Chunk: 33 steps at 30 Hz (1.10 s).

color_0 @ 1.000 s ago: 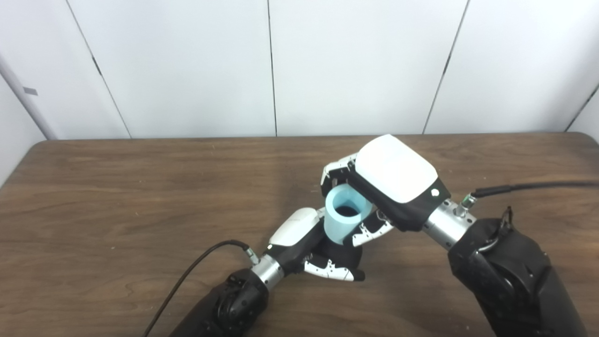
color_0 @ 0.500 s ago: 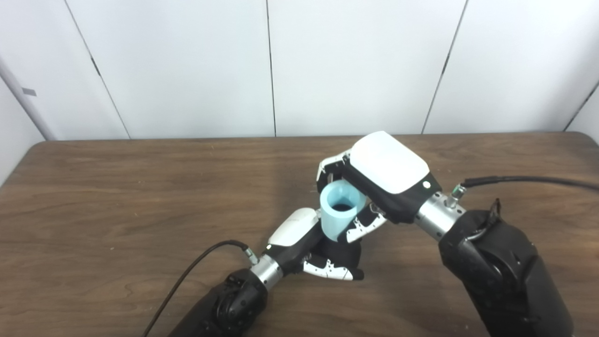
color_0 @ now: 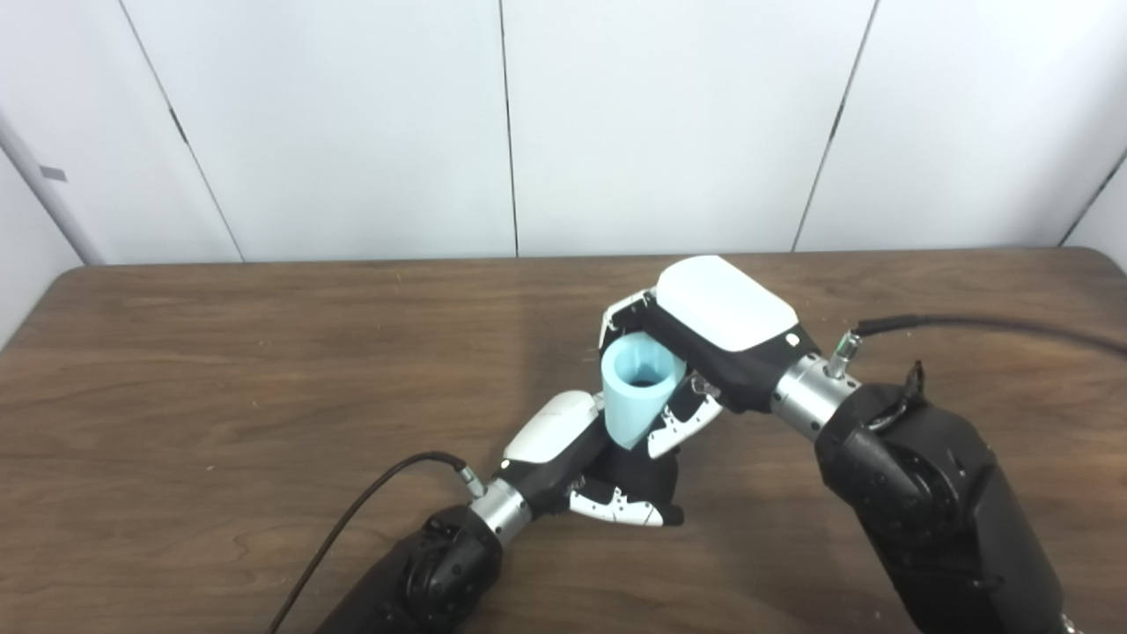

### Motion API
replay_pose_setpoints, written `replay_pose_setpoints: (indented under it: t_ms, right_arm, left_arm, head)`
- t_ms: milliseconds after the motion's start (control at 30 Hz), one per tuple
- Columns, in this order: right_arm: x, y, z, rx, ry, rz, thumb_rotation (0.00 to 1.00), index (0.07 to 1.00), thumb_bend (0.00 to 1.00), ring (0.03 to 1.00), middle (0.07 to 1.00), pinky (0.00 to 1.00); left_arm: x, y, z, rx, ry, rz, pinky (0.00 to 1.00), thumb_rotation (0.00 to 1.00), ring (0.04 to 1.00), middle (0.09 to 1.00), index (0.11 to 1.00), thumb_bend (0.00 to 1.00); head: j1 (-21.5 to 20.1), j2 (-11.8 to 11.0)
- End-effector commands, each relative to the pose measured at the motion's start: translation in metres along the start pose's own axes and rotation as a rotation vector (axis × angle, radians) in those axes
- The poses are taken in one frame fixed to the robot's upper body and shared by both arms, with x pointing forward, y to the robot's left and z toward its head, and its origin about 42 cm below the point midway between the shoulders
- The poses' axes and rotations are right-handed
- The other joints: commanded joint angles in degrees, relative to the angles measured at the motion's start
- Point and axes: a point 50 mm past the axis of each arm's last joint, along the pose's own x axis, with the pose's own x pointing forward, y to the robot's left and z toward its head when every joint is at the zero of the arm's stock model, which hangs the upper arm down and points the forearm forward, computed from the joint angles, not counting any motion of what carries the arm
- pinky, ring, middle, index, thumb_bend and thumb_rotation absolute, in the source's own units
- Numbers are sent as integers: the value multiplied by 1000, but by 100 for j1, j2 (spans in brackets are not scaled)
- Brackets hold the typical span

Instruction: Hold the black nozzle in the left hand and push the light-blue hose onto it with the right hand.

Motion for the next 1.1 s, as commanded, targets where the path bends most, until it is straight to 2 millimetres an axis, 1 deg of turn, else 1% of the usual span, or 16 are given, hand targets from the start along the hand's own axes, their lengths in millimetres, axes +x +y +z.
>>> replay_pose_setpoints:
  t_ms: [0, 333, 700, 733, 767, 800, 833, 967, 1067]
  right_arm:
    - [-4, 8, 0, -6, 15, 46, 0, 482, 529, 177, 470, 101]
    - [-12, 17, 1, -14, 13, 67, 0, 483, 529, 180, 470, 100]
    - [-14, 25, 4, -22, 12, 97, 0, 481, 530, 190, 470, 113]
    - [-14, 26, 4, -26, 12, 100, 0, 481, 528, 191, 430, 114]
    - [-14, 27, 5, -30, 11, 104, 0, 480, 527, 193, 413, 117]
    - [-14, 28, 5, -35, 11, 106, 0, 479, 529, 199, 447, 123]
    - [-14, 28, 5, -40, 10, 107, 0, 481, 530, 203, 458, 127]
    - [-13, 31, 6, -48, 6, 108, 0, 483, 531, 245, 470, 167]
    - [-13, 33, 7, -51, -1, 103, 0, 484, 531, 219, 470, 148]
  left_arm:
    - [-44, -55, -36, -21, 207, -285, 823, 435, 848, 711, 521, 565]
    - [-46, -53, -37, -15, 212, -292, 818, 434, 848, 711, 504, 564]
    - [-47, -53, -37, -22, 216, -293, 804, 433, 847, 711, 485, 565]
    - [-48, -53, -37, -23, 217, -292, 805, 433, 847, 711, 485, 565]
    - [-48, -53, -37, -25, 218, -292, 806, 433, 847, 711, 485, 565]
    - [-48, -53, -37, -26, 219, -293, 808, 434, 848, 711, 483, 566]
    - [-47, -53, -37, -27, 220, -293, 808, 435, 848, 711, 482, 567]
    - [-48, -53, -37, -27, 216, -291, 807, 437, 847, 711, 493, 568]
    - [-48, -53, -37, -24, 217, -291, 807, 437, 847, 710, 500, 568]
  head:
    - [0, 14]
    - [-30, 39]
    - [-31, 59]
    - [-33, 66]
    - [-33, 66]
    - [-33, 66]
    - [-33, 66]
    - [-37, 61]
    - [-37, 61]
